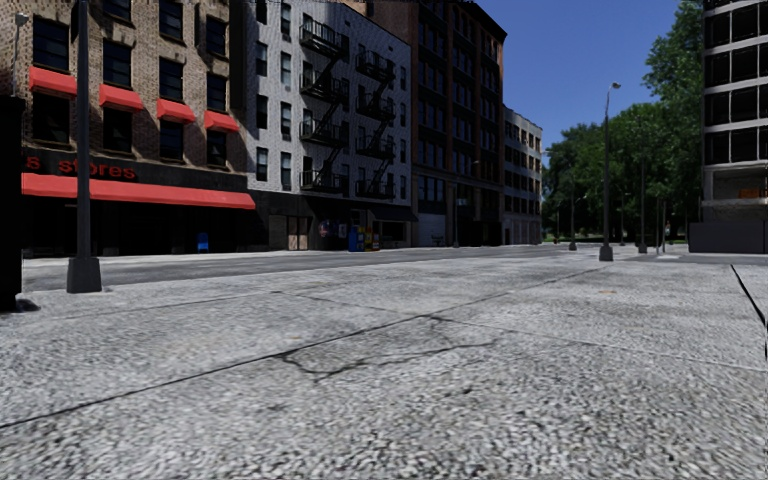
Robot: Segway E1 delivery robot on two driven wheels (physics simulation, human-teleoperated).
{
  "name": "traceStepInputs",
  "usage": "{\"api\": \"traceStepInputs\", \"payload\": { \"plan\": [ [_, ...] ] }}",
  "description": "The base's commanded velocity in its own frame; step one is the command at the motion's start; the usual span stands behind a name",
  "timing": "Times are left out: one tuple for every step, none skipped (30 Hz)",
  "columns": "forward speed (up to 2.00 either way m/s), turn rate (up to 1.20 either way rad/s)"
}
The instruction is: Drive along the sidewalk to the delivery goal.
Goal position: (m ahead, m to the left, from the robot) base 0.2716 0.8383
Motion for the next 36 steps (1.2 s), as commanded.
{"api": "traceStepInputs", "payload": {
  "plan": [
    [0.85, 0.58],
    [0.80, 0.58],
    [0.68, 0.57],
    [0.55, 0.56],
    [0.55, 0.56],
    [0.37, 0.48],
    [0.17, 0.44],
    [0.00, 0.39],
    [0.00, 0.39],
    [0.00, 0.37],
    [0.00, 0.37],
    [0.00, 0.37],
    [0.00, 0.37],
    [0.00, 0.34],
    [0.00, 0.00],
    [0.00, 0.00],
    [0.00, 0.00],
    [0.00, 0.00],
    [0.00, 0.00],
    [0.00, 0.00],
    [0.00, 0.00],
    [0.00, 0.00],
    [0.00, 0.00],
    [0.00, 0.00],
    [0.00, 0.00],
    [0.00, 0.00],
    [0.00, 0.00],
    [0.00, 0.00],
    [0.00, 0.00],
    [0.00, 0.00],
    [0.00, 0.00],
    [0.00, 0.00],
    [0.00, 0.00],
    [0.00, 0.00],
    [0.00, 0.00],
    [0.00, 0.00]
  ]
}}
